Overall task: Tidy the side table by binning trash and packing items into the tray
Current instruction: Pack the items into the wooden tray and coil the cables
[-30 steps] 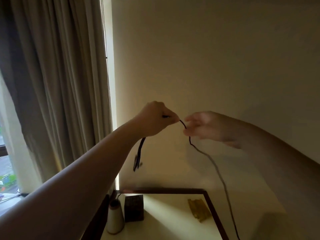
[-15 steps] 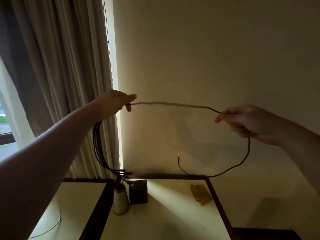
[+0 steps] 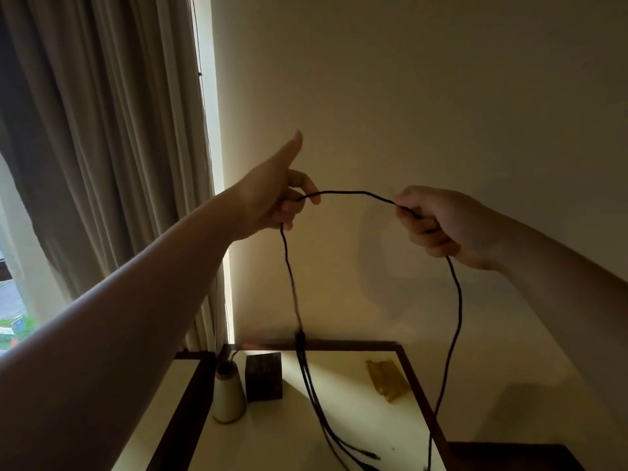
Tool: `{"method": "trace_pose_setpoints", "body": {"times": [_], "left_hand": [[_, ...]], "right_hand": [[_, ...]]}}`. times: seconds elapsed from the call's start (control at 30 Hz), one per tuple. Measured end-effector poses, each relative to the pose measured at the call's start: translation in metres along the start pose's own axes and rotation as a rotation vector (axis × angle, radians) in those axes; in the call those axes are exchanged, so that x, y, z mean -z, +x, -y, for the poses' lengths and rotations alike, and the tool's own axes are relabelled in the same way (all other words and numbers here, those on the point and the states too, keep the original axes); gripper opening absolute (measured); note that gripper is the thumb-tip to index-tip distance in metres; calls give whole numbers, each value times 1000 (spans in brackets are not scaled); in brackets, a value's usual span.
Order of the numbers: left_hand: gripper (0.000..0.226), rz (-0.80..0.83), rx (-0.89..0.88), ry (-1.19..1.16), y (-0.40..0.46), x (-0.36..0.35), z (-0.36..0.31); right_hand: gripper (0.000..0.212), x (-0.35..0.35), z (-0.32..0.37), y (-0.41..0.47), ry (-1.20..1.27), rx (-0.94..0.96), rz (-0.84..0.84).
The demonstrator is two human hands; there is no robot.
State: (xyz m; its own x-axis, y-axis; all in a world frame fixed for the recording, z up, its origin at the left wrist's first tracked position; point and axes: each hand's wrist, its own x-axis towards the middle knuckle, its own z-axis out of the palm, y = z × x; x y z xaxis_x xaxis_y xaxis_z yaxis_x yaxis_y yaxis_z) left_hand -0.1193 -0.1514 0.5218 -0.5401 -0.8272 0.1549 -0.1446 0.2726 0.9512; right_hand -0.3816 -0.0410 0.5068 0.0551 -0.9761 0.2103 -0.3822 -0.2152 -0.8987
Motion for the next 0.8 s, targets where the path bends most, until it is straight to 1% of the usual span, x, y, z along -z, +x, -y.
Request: {"method": "trace_pose_setpoints", "body": {"times": [0.07, 0.23, 0.3, 0.37, 0.47, 0.53, 0.63, 0.73, 0.77, 0.8], "left_hand": [[80, 8, -3, 78, 0, -9, -2], [69, 16, -48, 294, 8, -40, -17], [61, -49, -59, 404, 14, -42, -17], [53, -155, -69, 499, 19, -30, -10], [46, -292, -19, 555, 22, 5, 8], [44, -326, 25, 587, 21, 18, 18], [52, -265, 75, 530, 25, 3, 19], [66, -99, 138, 474, 28, -34, 15], [68, -61, 142, 483, 29, -43, 16], [67, -57, 127, 510, 30, -49, 18]], "right_hand": [[26, -2, 0, 2, 20, -13, 2], [22, -17, 8, 13, -54, 48, 0], [21, -17, 9, 14, -86, 65, 3], [21, -9, 5, 12, -139, 69, 0], [22, 12, -11, 4, -254, 46, 4], [23, 16, -21, 0, -306, 14, 15], [21, -2, -22, 5, -329, 31, 28], [20, -25, -14, 19, -393, 85, 8], [20, -29, -12, 23, -425, 96, 1], [20, -30, -10, 26, -457, 105, -8]]}}
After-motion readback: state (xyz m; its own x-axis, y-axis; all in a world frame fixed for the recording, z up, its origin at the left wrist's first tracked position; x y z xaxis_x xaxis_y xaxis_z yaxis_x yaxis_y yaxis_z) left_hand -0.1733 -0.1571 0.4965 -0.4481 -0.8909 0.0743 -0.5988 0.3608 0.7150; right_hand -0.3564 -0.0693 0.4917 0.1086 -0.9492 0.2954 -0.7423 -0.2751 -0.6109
